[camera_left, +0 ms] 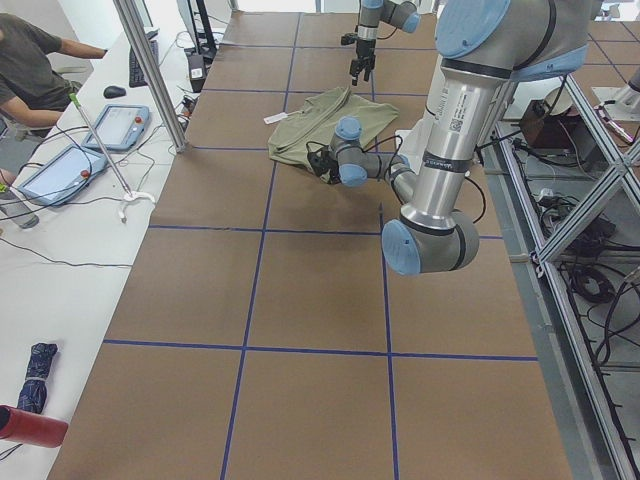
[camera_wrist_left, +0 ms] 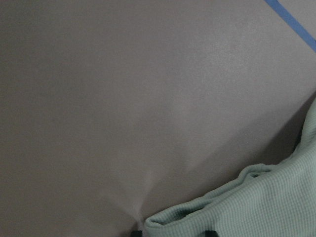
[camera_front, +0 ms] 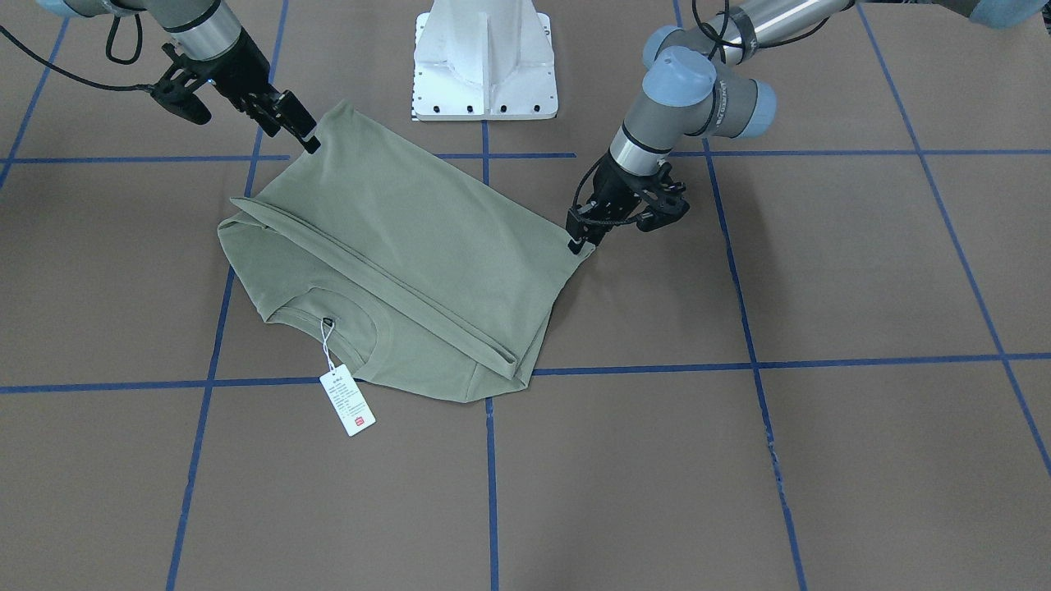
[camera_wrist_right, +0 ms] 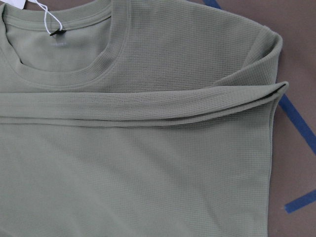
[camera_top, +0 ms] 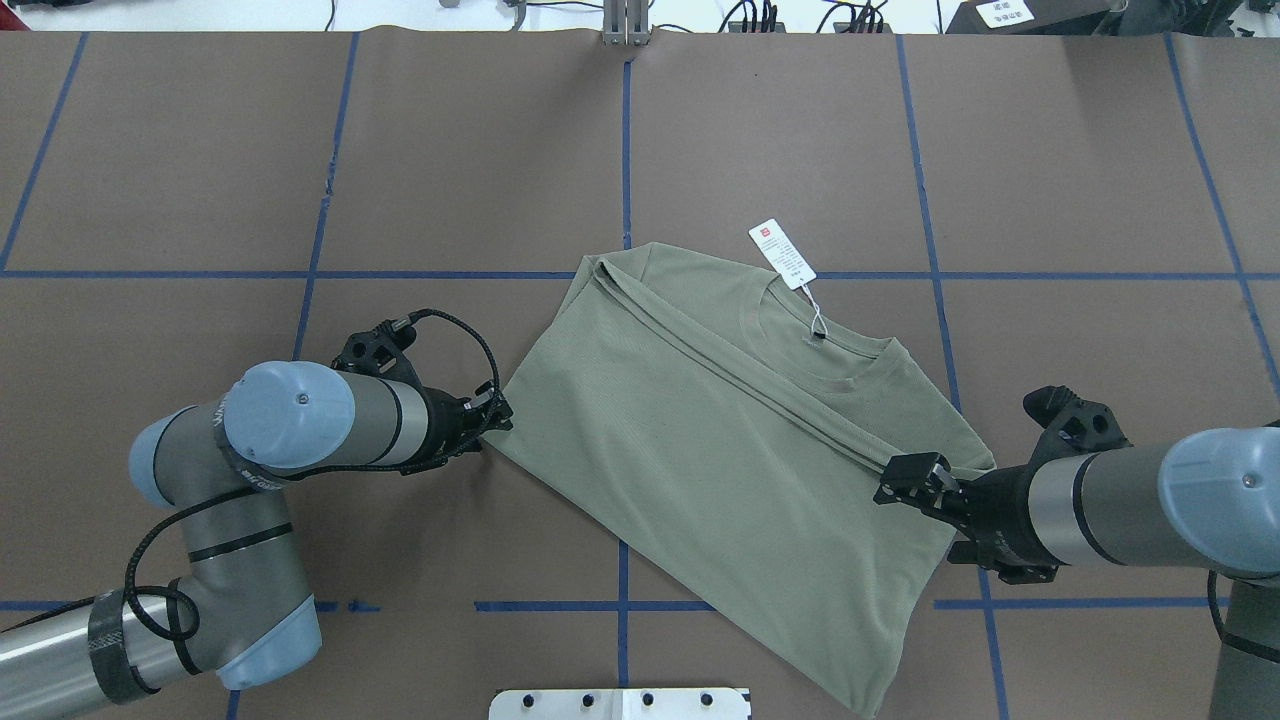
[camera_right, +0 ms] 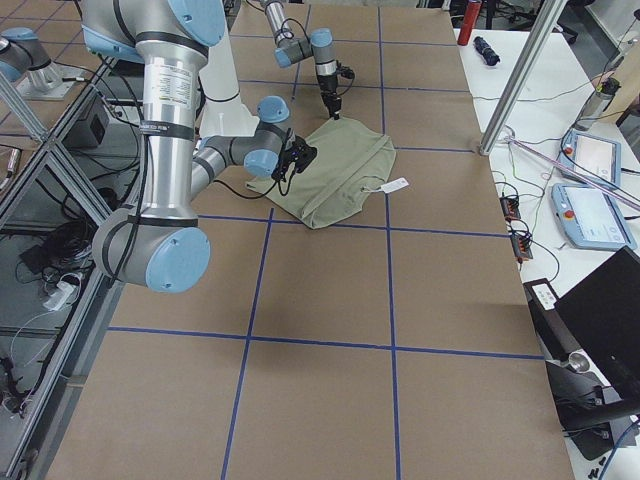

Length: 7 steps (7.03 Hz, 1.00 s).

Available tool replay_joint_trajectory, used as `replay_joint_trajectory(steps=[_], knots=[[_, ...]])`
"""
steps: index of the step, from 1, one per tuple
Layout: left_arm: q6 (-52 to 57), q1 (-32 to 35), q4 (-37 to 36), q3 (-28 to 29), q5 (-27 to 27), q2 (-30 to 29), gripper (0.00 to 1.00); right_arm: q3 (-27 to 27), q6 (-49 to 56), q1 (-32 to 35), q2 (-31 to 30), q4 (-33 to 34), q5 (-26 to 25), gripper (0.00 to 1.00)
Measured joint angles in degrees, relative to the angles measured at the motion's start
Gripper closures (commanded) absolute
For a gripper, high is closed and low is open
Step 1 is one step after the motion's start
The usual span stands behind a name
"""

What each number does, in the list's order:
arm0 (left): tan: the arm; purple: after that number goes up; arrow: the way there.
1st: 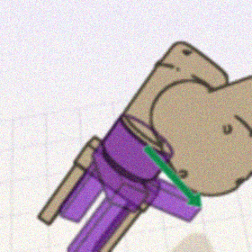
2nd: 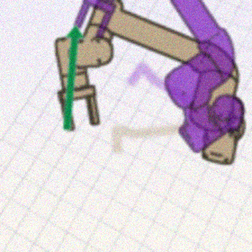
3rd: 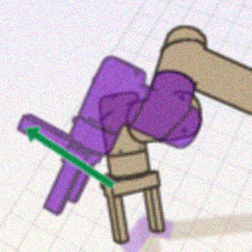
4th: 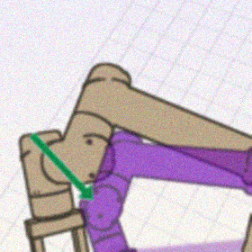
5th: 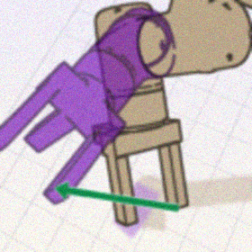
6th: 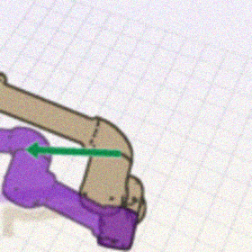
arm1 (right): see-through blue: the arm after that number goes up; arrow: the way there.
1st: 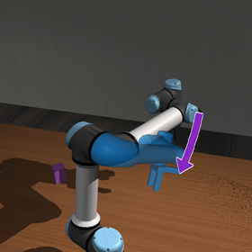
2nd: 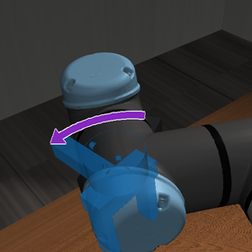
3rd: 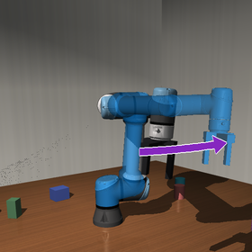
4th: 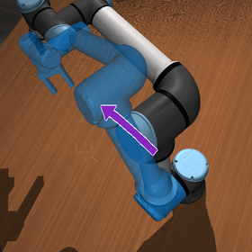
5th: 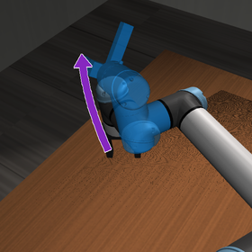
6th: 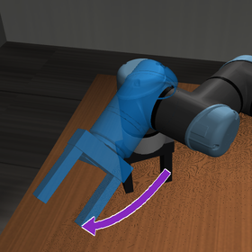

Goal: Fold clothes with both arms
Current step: 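Grasp the shirt edge with the left gripper and rotate the shirt upright with both grippers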

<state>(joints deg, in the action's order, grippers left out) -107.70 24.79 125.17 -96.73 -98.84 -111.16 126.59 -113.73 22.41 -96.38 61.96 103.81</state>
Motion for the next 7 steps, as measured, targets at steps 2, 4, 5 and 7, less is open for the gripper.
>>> replay_joint_trajectory(steps=[2,4,5,7], knots=[[0.67,0.55,-0.20,0.00,0.60,-0.03,1.00,-0.10,0.00,-0.04,0.26,0.00,-0.04,0.00],[5.15,2.93,-1.46,-0.69,0.72,0.03,1.00,-0.56,-0.02,-0.03,1.43,0.00,-0.15,0.00],[8.50,4.67,-1.89,-0.70,0.69,0.07,1.00,-0.88,-0.04,0.20,2.11,0.00,-0.18,0.00],[15.84,9.58,-2.12,0.35,0.56,-0.65,1.00,-1.08,0.00,1.50,2.68,0.00,-0.13,0.00]])
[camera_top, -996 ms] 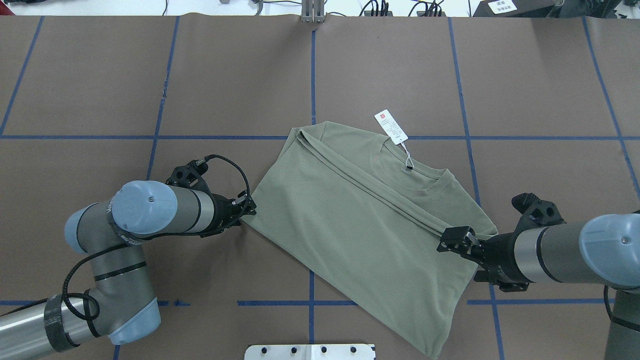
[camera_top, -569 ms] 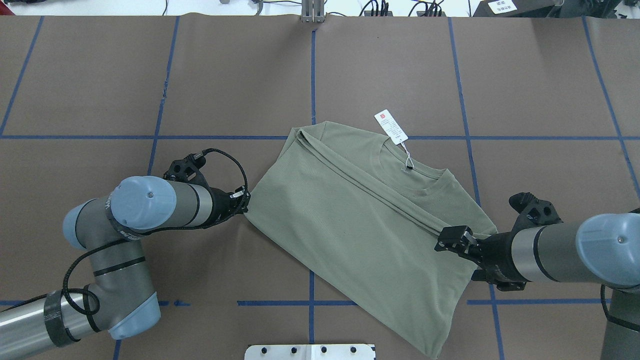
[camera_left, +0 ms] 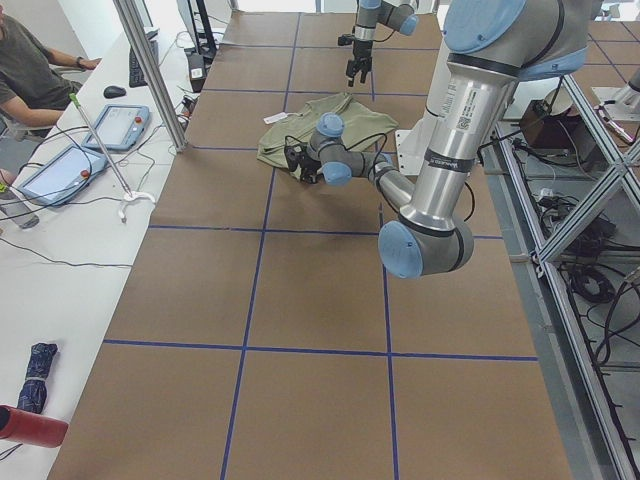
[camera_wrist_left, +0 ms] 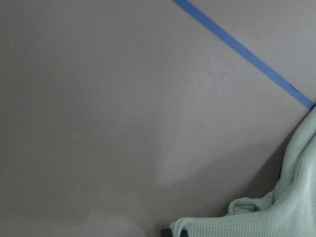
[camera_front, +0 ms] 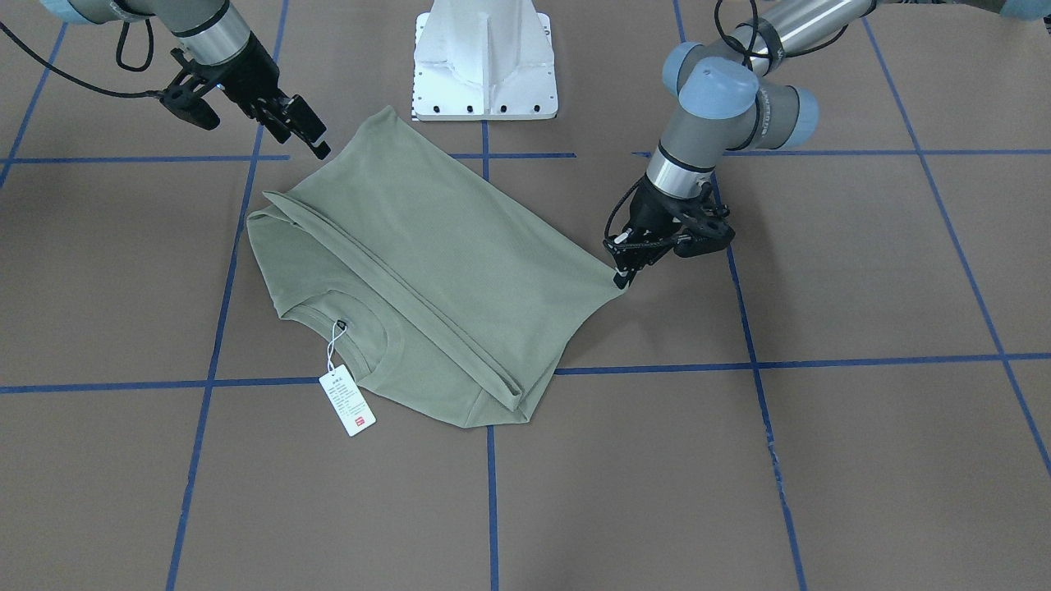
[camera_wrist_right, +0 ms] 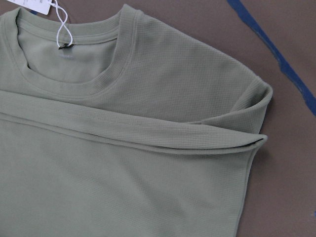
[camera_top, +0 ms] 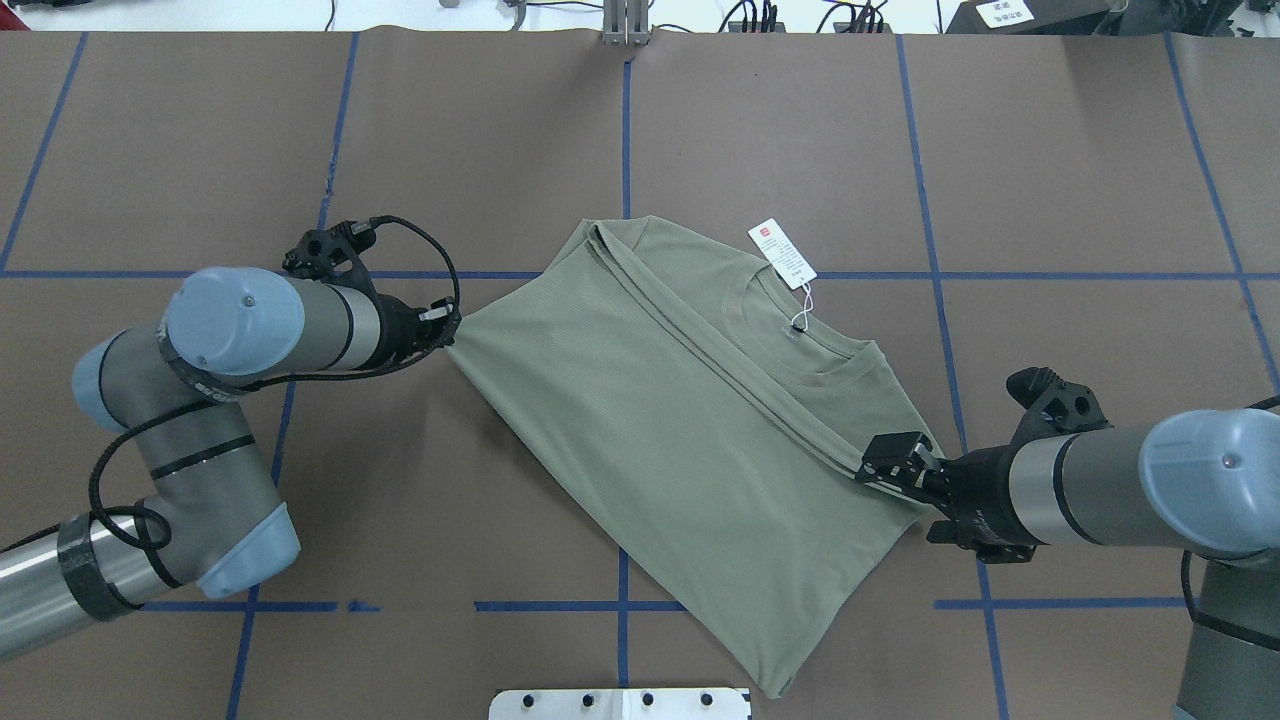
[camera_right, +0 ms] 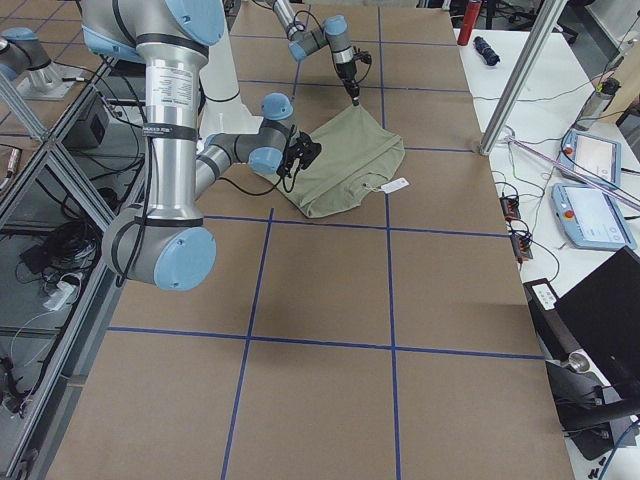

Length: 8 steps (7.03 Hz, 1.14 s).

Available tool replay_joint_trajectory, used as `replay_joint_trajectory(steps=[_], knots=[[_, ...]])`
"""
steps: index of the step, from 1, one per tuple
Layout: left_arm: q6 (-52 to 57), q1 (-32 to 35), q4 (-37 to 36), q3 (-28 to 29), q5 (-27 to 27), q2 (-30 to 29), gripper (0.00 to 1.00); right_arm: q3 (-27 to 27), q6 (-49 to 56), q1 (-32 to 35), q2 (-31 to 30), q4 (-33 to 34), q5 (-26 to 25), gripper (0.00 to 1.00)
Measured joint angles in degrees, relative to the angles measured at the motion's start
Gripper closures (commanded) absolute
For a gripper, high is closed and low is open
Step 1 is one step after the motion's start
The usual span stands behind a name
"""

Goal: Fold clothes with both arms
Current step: 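Grasp the shirt edge with the left gripper and rotate the shirt upright with both grippers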

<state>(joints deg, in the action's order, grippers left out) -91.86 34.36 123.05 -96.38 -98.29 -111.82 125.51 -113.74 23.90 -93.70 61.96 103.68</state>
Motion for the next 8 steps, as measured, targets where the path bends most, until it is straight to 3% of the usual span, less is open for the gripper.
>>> replay_joint_trajectory(steps=[2,6,7,8], knots=[[4.63,5.73,0.89,8.05,-0.01,-5.76,1.00,-0.06,0.01,0.83,0.15,0.00,0.01,0.00],[9.05,13.20,15.50,43.47,1.24,-28.13,1.00,-0.49,0.03,2.95,1.16,0.00,-0.08,0.00],[10.50,13.78,18.25,49.96,2.14,-31.91,1.00,-1.09,0.07,3.61,1.68,0.00,-0.12,0.00],[11.74,14.03,20.69,54.94,3.07,-34.37,0.57,-1.86,0.09,4.18,2.54,0.00,-0.20,0.00]])
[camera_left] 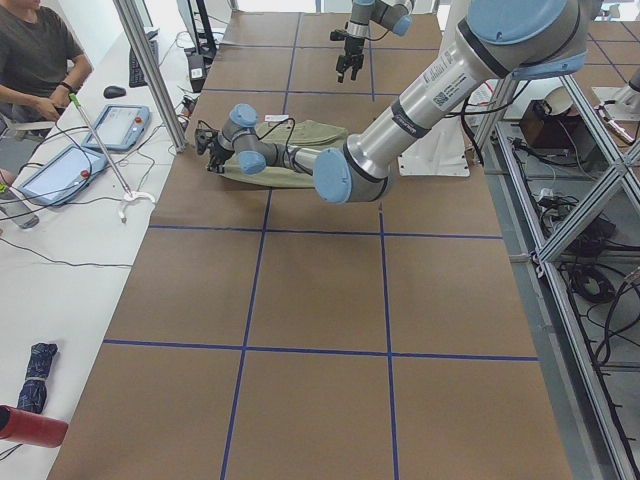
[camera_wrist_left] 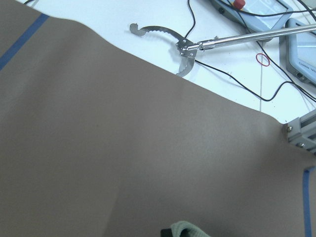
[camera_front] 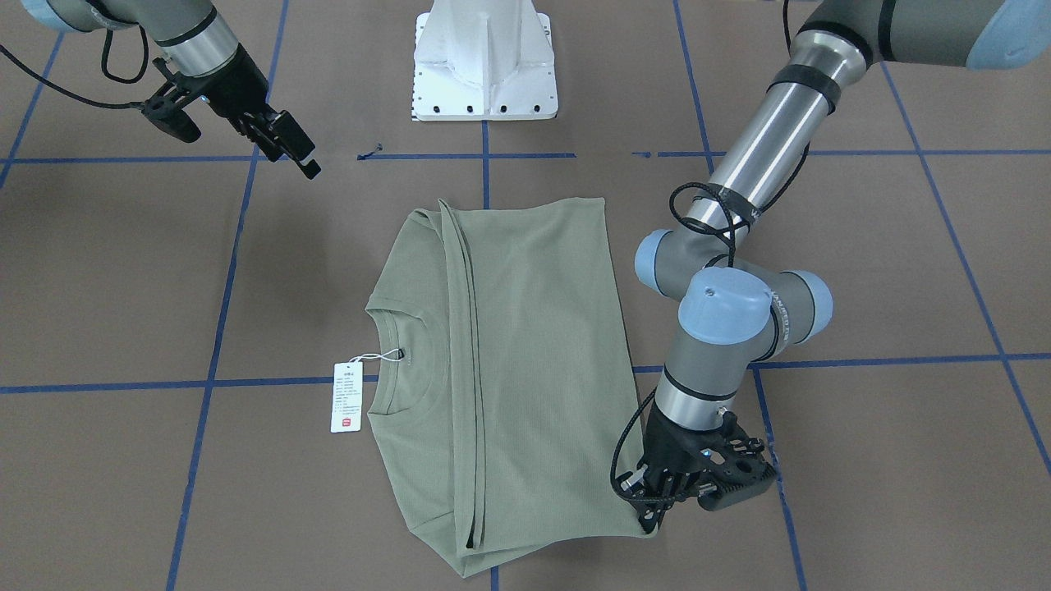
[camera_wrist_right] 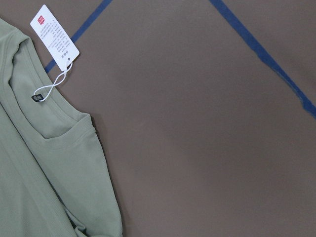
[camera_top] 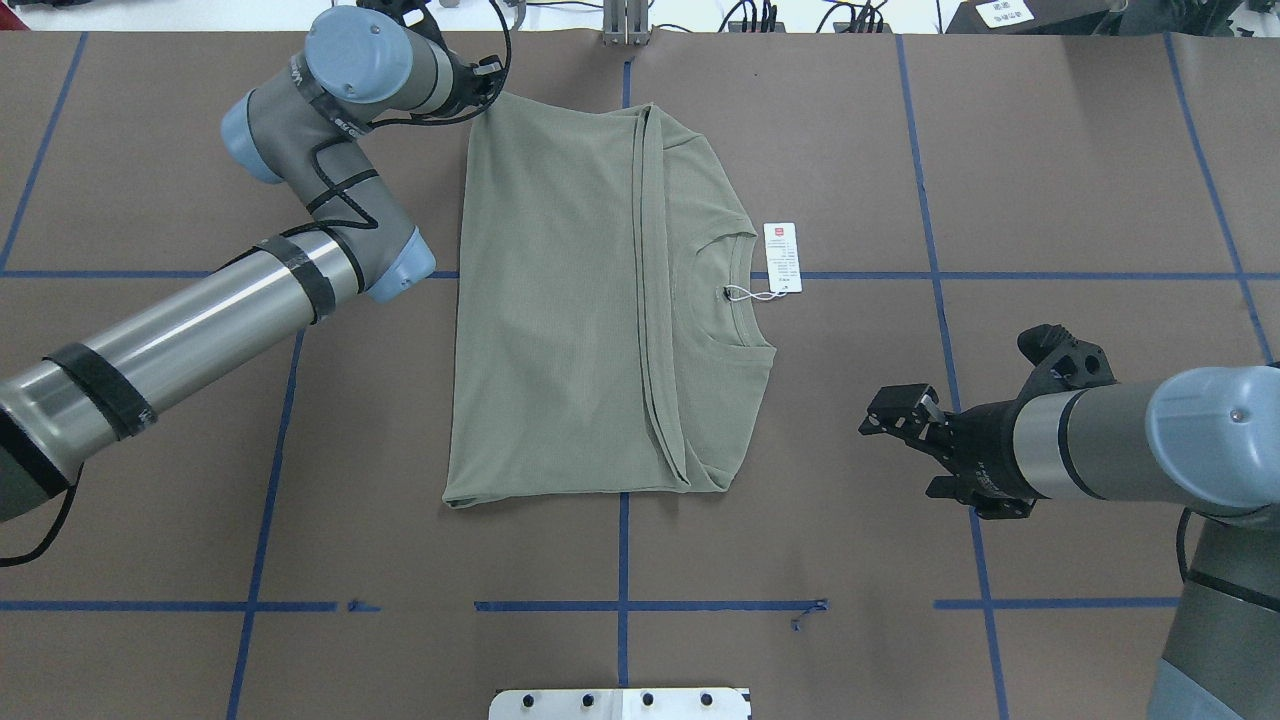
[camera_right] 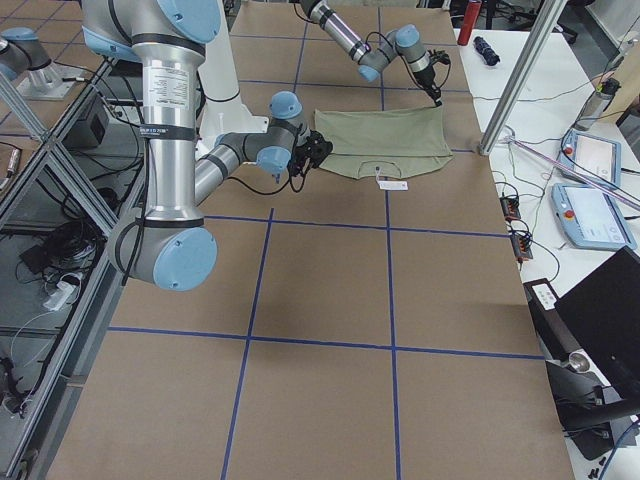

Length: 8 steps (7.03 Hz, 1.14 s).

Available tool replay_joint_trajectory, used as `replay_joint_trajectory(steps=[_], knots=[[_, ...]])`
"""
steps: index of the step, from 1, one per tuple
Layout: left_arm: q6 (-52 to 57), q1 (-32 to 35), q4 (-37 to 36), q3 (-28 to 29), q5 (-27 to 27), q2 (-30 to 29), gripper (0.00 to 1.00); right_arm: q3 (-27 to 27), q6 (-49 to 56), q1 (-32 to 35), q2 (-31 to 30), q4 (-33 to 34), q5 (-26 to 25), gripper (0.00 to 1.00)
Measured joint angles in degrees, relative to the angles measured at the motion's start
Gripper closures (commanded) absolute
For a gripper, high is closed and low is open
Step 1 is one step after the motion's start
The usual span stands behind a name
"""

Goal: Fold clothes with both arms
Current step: 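Move the right gripper over the shirt to its collar side edge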

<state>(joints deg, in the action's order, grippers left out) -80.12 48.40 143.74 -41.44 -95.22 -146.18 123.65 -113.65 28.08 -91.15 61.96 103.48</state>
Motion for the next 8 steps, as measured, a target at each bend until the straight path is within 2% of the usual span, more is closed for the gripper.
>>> replay_joint_trajectory(steps=[1,2,3,5,7,8], knots=[[1.12,0.11,1.34,2.55,0.62,-1.21,0.54,-0.75,0.01,0.39,1.35,0.00,-0.21,0.00],[2.19,0.12,1.82,2.37,0.67,-1.13,0.54,-2.39,0.01,0.66,3.79,0.02,-0.61,0.00],[2.66,0.05,1.85,-1.93,0.24,1.48,0.54,-5.27,0.25,0.75,7.49,0.16,-1.12,0.00],[2.91,0.04,1.28,-16.37,-4.67,11.80,0.54,-10.99,7.67,0.53,17.16,5.11,-1.07,0.00],[2.89,0.10,1.20,-22.71,-6.98,17.41,0.54,-15.99,25.56,-0.59,28.35,17.07,-1.00,0.00],[2.90,0.10,1.38,-24.09,-7.25,19.22,0.54,-18.62,34.26,-1.18,31.68,19.76,-1.15,0.02]])
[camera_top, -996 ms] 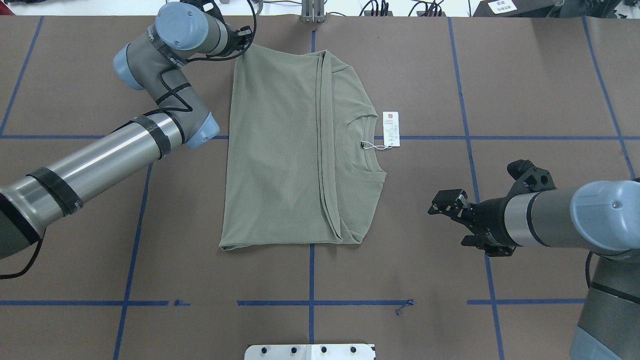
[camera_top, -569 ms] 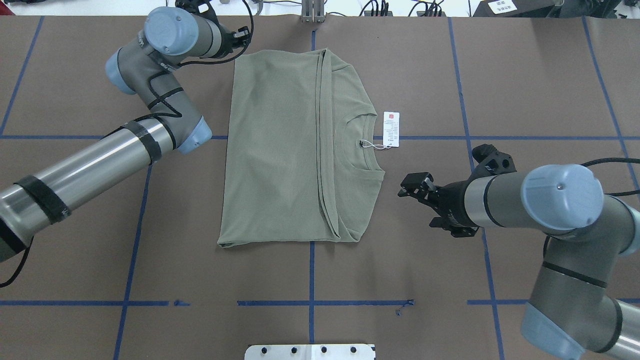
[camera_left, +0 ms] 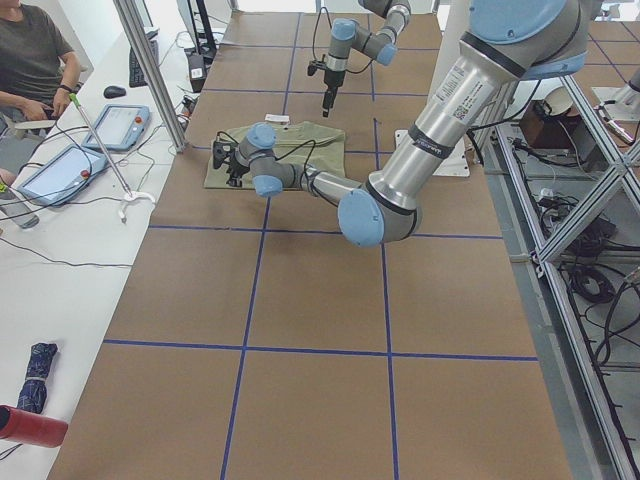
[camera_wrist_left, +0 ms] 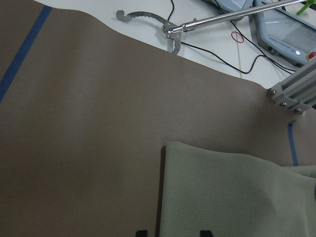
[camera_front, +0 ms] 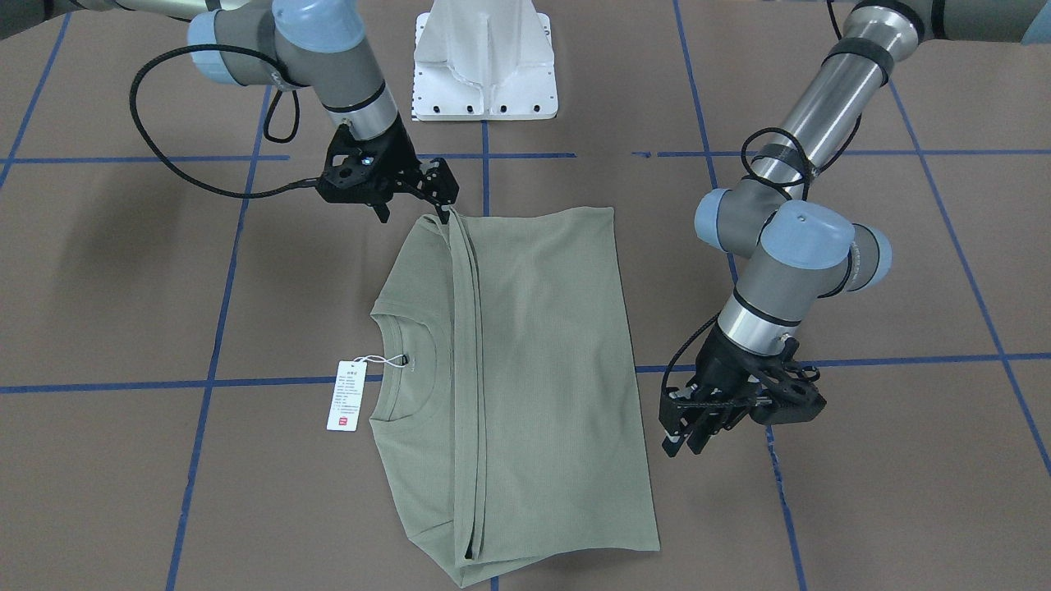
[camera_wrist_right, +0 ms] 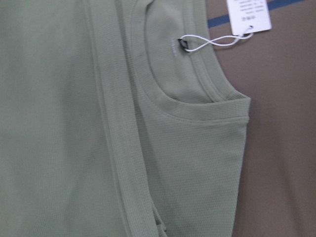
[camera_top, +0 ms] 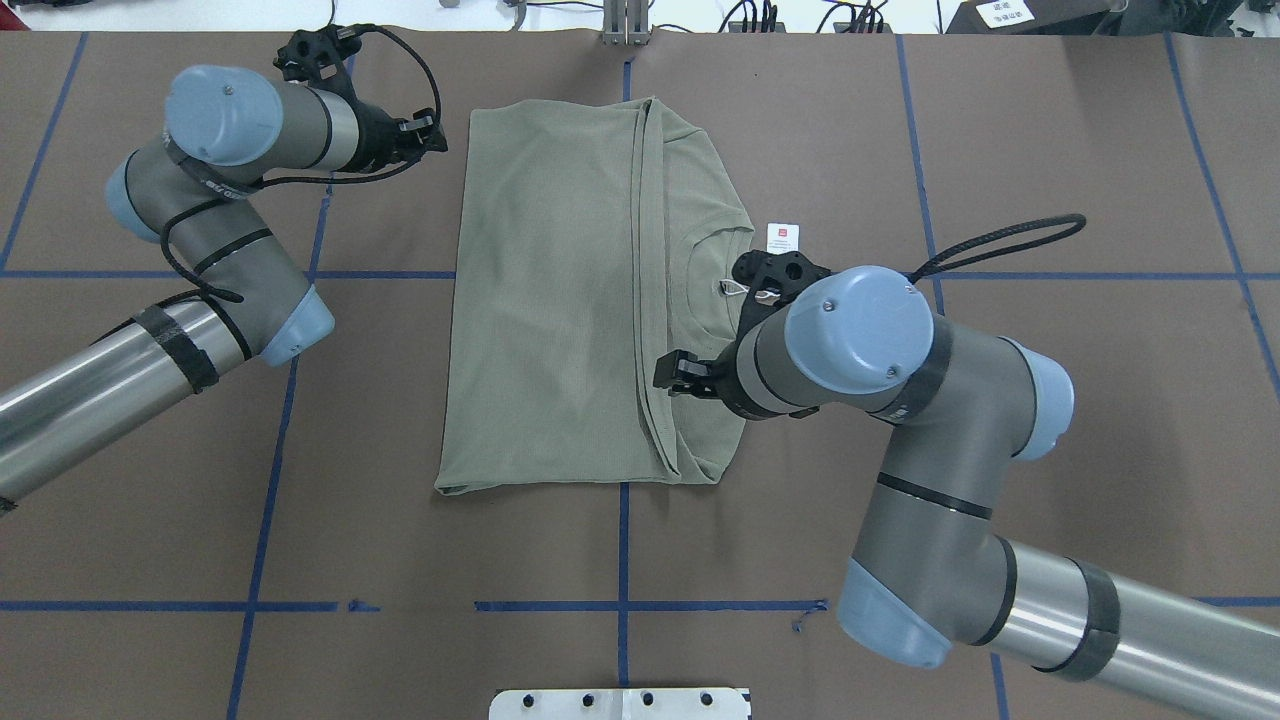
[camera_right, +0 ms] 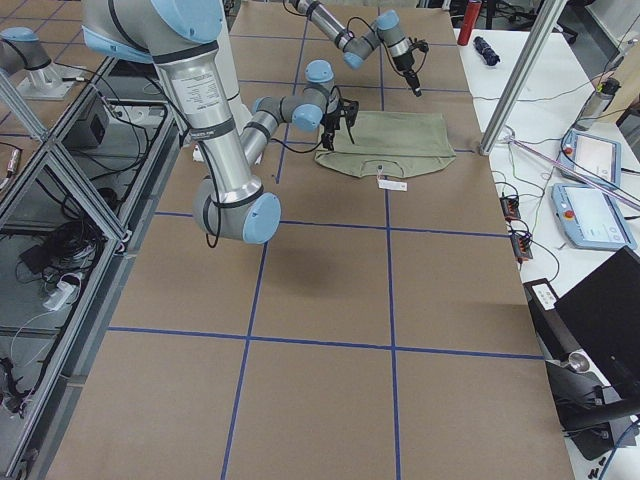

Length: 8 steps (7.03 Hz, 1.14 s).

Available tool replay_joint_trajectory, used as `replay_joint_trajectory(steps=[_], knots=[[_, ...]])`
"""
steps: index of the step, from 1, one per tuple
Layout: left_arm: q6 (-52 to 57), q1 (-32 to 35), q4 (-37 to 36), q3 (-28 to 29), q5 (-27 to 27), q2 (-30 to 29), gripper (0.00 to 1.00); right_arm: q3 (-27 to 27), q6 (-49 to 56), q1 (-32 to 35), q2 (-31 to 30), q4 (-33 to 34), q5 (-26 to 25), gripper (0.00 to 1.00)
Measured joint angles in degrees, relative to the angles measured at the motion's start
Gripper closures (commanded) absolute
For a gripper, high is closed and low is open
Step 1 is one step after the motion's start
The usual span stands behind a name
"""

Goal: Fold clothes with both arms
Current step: 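Move the right gripper over the shirt to its collar side edge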

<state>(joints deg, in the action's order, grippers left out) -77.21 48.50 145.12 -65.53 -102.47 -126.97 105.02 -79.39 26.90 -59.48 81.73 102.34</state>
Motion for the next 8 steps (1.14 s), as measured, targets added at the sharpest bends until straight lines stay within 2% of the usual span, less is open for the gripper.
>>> replay_joint_trajectory(steps=[2,3,5,6,7,8], knots=[[-0.22,-0.12,0.50,-0.76,-0.17,1.54,0.54,-4.74,14.09,-1.99,3.83,1.52,-1.24,0.24],[-0.29,-0.17,0.57,-0.79,-0.16,1.74,0.53,-6.24,18.40,-3.43,4.78,2.11,-2.84,0.30],[-0.38,-0.23,0.66,-0.71,-0.11,2.31,0.54,-7.46,24.50,-5.93,6.04,5.51,-7.10,0.48],[-0.44,-0.27,0.68,-0.68,-0.10,2.55,0.53,-7.87,25.74,-6.54,6.39,6.42,-8.38,0.53],[-0.51,-0.30,0.69,-0.63,-0.10,2.64,0.54,-8.25,26.23,-7.09,6.61,6.76,-9.50,0.70],[-0.55,-0.32,0.69,-0.56,-0.10,2.70,0.53,-8.54,26.45,-7.49,6.72,6.84,-10.22,1.00]])
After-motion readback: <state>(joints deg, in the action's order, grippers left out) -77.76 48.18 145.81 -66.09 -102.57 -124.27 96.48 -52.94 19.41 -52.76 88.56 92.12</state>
